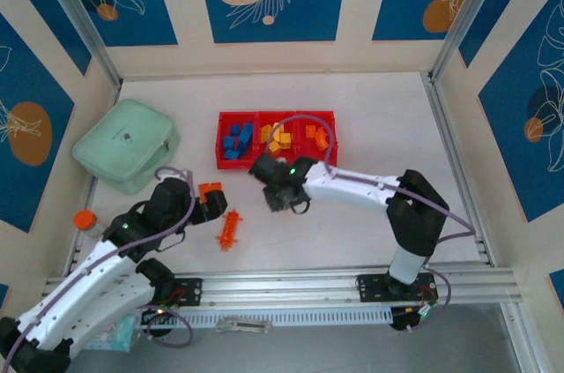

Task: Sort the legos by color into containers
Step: Place the lego in the container.

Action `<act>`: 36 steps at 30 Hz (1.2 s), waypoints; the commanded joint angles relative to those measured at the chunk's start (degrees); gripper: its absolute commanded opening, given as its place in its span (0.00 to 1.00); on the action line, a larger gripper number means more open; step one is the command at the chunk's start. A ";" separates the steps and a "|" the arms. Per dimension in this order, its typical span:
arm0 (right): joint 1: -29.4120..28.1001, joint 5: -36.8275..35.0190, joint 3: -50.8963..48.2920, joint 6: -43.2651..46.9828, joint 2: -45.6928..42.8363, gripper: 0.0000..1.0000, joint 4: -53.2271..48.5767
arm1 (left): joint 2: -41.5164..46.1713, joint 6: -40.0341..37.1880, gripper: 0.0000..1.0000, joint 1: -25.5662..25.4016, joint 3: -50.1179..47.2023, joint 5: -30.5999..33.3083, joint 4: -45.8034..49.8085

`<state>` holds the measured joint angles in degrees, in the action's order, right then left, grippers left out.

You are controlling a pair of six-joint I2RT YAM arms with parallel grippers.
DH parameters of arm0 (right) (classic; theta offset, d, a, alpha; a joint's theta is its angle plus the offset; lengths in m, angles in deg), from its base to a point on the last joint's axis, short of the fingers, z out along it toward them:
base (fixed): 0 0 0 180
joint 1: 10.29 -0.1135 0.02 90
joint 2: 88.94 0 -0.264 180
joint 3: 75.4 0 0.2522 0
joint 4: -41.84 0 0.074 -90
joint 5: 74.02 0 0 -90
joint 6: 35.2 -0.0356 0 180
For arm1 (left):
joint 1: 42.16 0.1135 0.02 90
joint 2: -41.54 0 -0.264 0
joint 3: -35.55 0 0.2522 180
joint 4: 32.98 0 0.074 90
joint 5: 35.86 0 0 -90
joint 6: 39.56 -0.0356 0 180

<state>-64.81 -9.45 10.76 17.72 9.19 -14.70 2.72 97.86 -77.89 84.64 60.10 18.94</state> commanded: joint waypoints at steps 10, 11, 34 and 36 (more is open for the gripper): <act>24.37 -4.05 16.03 11.54 11.02 0.37 4.97 | -13.58 -5.39 0.99 0.65 6.29 -4.43 -14.67; 25.15 -4.46 17.72 12.35 12.72 0.37 5.62 | -14.20 -5.62 0.99 0.77 6.65 -4.52 -14.90; 8.57 0.48 8.14 7.78 0.47 0.78 1.71 | -3.14 -4.97 0.99 4.35 3.51 -3.11 -4.57; 5.08 1.60 6.79 5.77 -0.11 0.79 1.69 | -0.72 -4.54 0.99 4.52 2.81 -2.47 -2.45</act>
<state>-56.24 -10.43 19.72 27.43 10.26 -10.62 -0.45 93.43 -74.15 88.64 56.12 10.98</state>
